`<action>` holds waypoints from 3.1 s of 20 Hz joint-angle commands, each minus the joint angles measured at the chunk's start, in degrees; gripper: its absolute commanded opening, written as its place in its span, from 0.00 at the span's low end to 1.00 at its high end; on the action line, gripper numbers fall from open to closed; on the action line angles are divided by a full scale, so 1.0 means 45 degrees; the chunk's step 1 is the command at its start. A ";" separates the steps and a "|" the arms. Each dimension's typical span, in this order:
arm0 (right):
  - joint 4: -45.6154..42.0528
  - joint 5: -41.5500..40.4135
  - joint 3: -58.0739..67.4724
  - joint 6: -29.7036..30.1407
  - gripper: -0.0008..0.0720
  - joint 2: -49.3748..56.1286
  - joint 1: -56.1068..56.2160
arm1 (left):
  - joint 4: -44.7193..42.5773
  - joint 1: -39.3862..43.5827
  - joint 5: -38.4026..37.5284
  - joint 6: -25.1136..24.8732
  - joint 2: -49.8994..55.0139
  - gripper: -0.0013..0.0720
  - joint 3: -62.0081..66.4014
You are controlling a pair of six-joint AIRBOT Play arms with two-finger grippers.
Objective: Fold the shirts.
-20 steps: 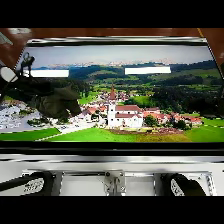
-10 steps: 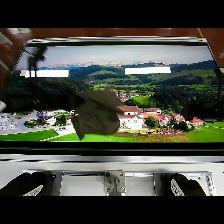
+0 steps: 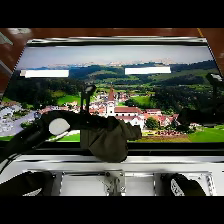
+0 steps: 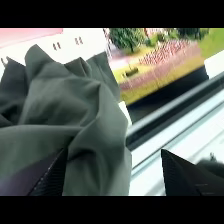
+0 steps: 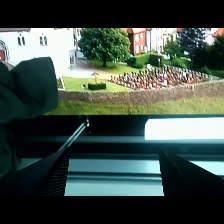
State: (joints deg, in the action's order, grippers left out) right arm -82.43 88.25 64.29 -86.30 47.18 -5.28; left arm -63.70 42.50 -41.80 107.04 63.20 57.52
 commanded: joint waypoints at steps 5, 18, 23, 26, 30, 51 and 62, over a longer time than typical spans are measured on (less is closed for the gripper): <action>0.0588 -0.1059 -0.0073 0.1001 0.94 0.1807 -0.0005 | 0.0058 -0.7310 -0.7354 -0.3177 -0.2074 0.99 -0.0597; 0.7174 -0.2152 -0.3220 0.3147 0.94 0.4983 -0.0005 | 0.6742 -0.7096 -0.2501 -0.4658 -0.2832 0.99 -0.9015; 0.7320 -0.2229 -0.3259 0.3143 0.94 0.5032 -0.0005 | 0.8762 -0.5702 -0.1452 -0.5586 -0.1379 0.99 -0.9005; 0.7349 -0.2040 -0.3264 0.3104 0.94 0.5032 0.0000 | 0.9248 -0.5168 -0.1462 -0.6052 -0.0228 0.99 -0.8995; 0.7519 -0.2147 -0.3551 0.2905 0.94 0.5032 0.0486 | 1.1152 -0.5076 -0.0821 -0.7363 0.0607 0.74 -0.8820; 0.9204 -0.5629 -0.5450 0.2599 0.94 0.8004 0.1054 | 1.2264 -0.5081 -0.1379 -0.8456 -0.1107 0.08 -0.8791; 1.0326 -0.6460 -0.4920 0.3861 0.09 0.6732 0.1501 | 1.2264 -0.7941 -0.1787 -0.9447 -0.3303 0.07 -0.6790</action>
State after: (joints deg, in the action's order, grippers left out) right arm -36.77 59.51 40.71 -72.58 81.01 1.41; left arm -8.62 11.62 -48.49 66.57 51.03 22.76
